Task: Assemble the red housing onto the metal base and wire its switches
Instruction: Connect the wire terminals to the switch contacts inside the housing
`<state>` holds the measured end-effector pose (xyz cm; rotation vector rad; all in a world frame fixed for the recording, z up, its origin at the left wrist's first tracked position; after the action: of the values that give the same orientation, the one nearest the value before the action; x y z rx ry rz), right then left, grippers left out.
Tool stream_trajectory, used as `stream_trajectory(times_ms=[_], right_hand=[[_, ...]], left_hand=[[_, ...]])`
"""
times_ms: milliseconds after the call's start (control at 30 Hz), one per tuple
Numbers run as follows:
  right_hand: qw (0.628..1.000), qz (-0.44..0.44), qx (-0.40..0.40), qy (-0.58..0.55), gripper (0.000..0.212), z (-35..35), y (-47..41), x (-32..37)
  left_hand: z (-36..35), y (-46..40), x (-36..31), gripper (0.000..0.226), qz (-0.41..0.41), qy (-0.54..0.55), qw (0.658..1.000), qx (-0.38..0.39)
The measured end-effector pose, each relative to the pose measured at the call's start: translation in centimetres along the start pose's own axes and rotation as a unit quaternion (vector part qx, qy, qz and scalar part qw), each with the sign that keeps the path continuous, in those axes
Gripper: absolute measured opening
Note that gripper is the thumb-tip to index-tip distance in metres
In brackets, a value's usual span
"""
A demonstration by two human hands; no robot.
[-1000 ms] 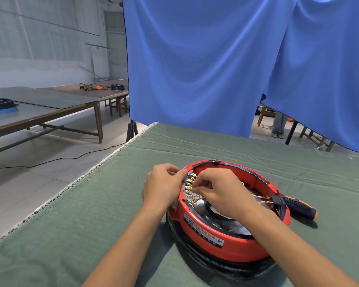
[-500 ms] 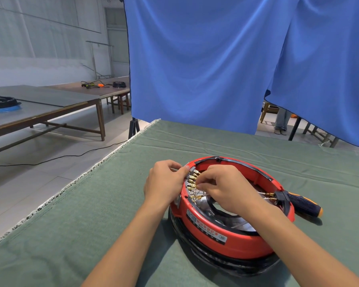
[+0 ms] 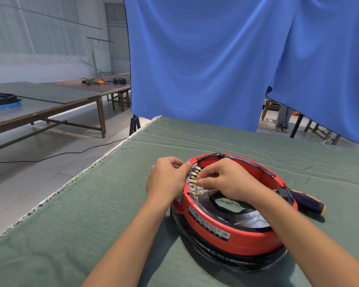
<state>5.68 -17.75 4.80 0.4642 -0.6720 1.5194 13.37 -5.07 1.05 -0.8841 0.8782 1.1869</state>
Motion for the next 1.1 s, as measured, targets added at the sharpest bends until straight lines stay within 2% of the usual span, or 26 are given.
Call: stream_trajectory(times_ms=[333, 667, 800, 967, 1100], right_hand=[[0.999, -0.024, 0.028, -0.011, 0.014, 0.26, -0.85, 0.01], [1.0, 0.003, 0.005, 0.01, 0.008, 0.02, -0.73, 0.08], [1.0, 0.007, -0.012, 0.024, 0.012, 0.0, -0.69, 0.05], [0.998, 0.025, -0.032, 0.051, 0.015, -0.39, -0.4, 0.3], [0.998, 0.024, -0.042, 0.037, 0.007, -0.43, -0.24, 0.15]], left_hand=[[0.02, 0.13, -0.15, 0.023, -0.003, -0.014, 1.0, -0.011], [-0.01, 0.29, -0.28, 0.026, -0.013, -0.013, 1.0, -0.022], [-0.05, 0.13, -0.12, 0.027, -0.001, -0.031, 0.999, -0.04], [-0.06, 0.44, -0.25, 0.043, -0.001, -0.073, 0.995, -0.064], [0.15, 0.58, -0.28, 0.055, 0.001, -0.089, 0.994, -0.058]])
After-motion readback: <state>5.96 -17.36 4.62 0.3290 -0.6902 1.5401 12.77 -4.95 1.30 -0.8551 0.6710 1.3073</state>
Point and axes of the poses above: each hand's wrist, its own y-axis away from the middle knuckle, its own z-axis out of the back of the hand, x = y × z, the point moved 4 cm from there along -y, towards the middle knuckle, and after that the axes turned 3 degrees about z, right-handed, at the moved point
